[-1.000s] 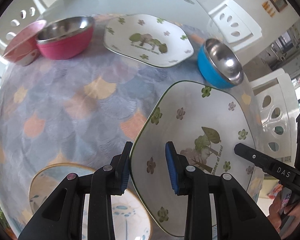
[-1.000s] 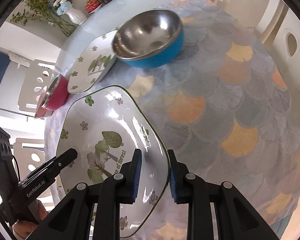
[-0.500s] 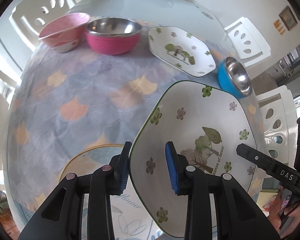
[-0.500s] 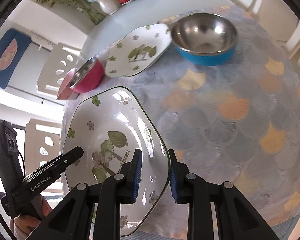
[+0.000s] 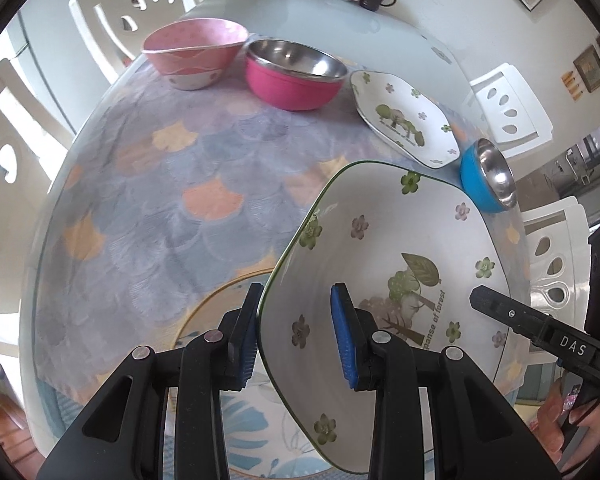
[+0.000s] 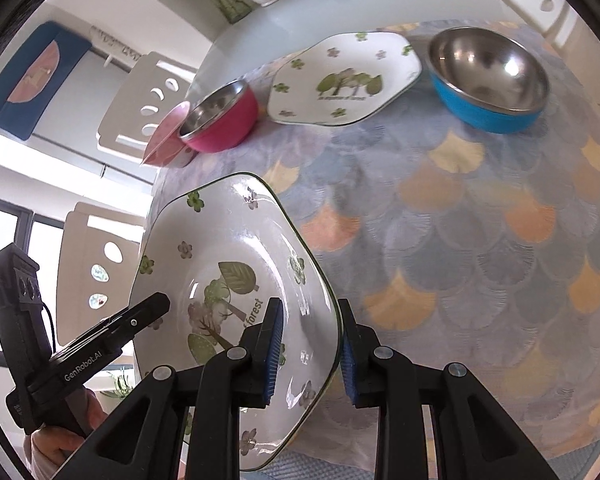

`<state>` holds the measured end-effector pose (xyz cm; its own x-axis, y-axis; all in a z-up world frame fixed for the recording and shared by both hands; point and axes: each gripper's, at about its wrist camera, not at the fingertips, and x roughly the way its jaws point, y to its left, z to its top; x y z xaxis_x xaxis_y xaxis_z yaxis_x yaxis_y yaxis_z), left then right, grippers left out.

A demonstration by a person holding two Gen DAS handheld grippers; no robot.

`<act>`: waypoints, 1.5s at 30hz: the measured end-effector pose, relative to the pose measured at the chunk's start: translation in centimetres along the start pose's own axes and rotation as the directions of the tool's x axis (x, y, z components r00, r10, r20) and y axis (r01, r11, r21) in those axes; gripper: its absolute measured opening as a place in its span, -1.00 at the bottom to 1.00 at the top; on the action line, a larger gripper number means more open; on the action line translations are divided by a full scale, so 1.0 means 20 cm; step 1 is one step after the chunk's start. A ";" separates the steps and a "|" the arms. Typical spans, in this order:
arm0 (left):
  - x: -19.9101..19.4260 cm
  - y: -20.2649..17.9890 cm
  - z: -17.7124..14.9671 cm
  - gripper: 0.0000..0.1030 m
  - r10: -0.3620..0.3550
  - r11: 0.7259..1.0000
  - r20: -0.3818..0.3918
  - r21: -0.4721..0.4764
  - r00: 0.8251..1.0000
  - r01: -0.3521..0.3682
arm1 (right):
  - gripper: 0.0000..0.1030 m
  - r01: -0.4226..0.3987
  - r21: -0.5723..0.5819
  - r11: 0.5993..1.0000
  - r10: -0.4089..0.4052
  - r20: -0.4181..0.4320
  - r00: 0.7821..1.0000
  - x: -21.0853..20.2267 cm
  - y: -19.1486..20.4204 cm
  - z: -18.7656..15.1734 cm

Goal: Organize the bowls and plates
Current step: 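Lift and carry the forest plate over the Sunflower plate with both tools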

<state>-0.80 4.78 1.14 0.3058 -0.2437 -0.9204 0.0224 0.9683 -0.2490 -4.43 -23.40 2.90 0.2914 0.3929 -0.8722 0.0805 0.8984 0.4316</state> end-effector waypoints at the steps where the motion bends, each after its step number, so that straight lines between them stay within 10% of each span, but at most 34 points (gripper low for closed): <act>1: 0.00 0.02 -0.01 -0.43 -0.003 1.000 0.000 -0.013 1.000 0.003 | -0.49 0.000 -0.007 1.000 0.000 -0.003 1.000 0.01 0.02 0.00; 45: 0.10 0.36 -0.26 -0.42 0.006 0.996 -0.084 -0.088 0.996 -0.014 | -0.49 0.028 -0.085 0.996 -0.044 -0.195 0.980 0.38 0.17 -0.21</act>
<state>-4.92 10.94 -3.98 0.2250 -0.2413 -0.9440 -0.0661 0.9628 -0.2619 -5.85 -16.48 -3.13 0.0956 0.3836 -0.9185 0.0072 0.9225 0.3860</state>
